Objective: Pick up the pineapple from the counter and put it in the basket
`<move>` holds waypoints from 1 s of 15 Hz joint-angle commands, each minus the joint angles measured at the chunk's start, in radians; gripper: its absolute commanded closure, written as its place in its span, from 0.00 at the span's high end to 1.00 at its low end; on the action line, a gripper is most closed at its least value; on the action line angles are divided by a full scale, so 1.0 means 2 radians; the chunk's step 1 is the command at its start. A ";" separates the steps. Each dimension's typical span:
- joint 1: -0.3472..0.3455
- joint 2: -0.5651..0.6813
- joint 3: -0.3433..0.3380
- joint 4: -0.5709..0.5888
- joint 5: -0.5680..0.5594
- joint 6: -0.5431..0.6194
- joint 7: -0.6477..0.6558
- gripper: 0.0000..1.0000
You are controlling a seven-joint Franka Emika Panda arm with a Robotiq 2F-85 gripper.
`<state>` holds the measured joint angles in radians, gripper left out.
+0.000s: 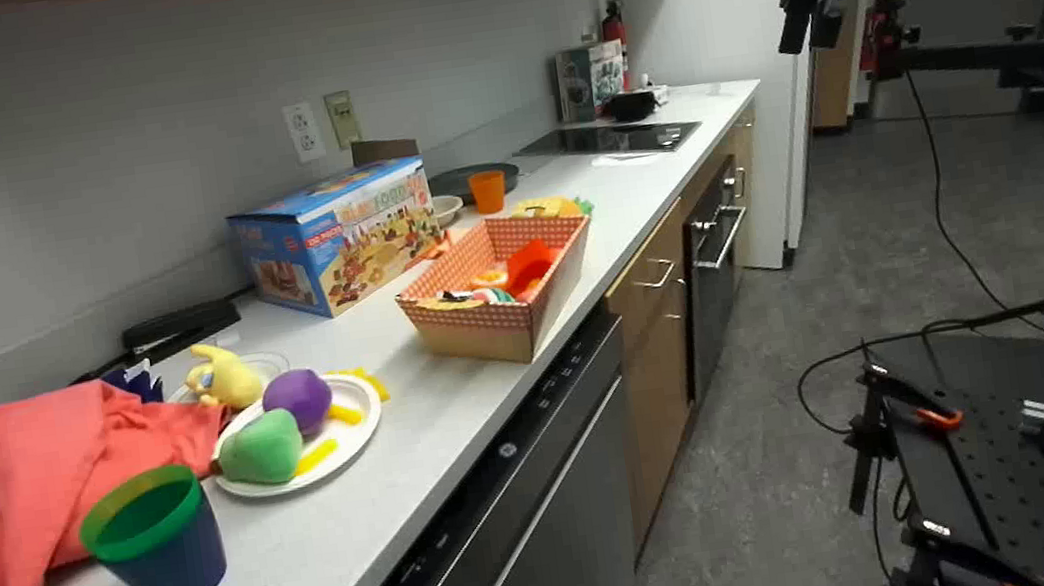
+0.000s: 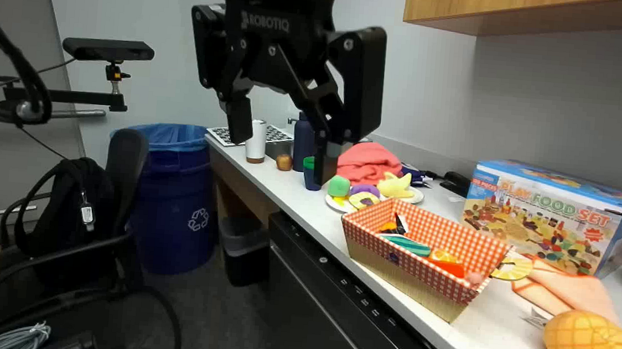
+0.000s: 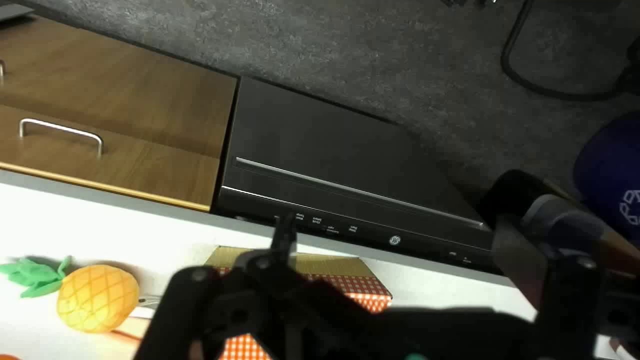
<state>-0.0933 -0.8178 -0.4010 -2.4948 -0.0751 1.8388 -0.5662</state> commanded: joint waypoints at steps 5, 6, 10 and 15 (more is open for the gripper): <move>-0.002 0.002 0.002 0.001 0.002 -0.001 -0.001 1.00; -0.002 0.002 0.002 0.001 0.002 -0.001 -0.001 1.00; -0.002 0.002 0.002 0.001 0.002 -0.001 -0.001 1.00; 0.000 0.003 0.008 -0.005 0.002 0.004 0.003 1.00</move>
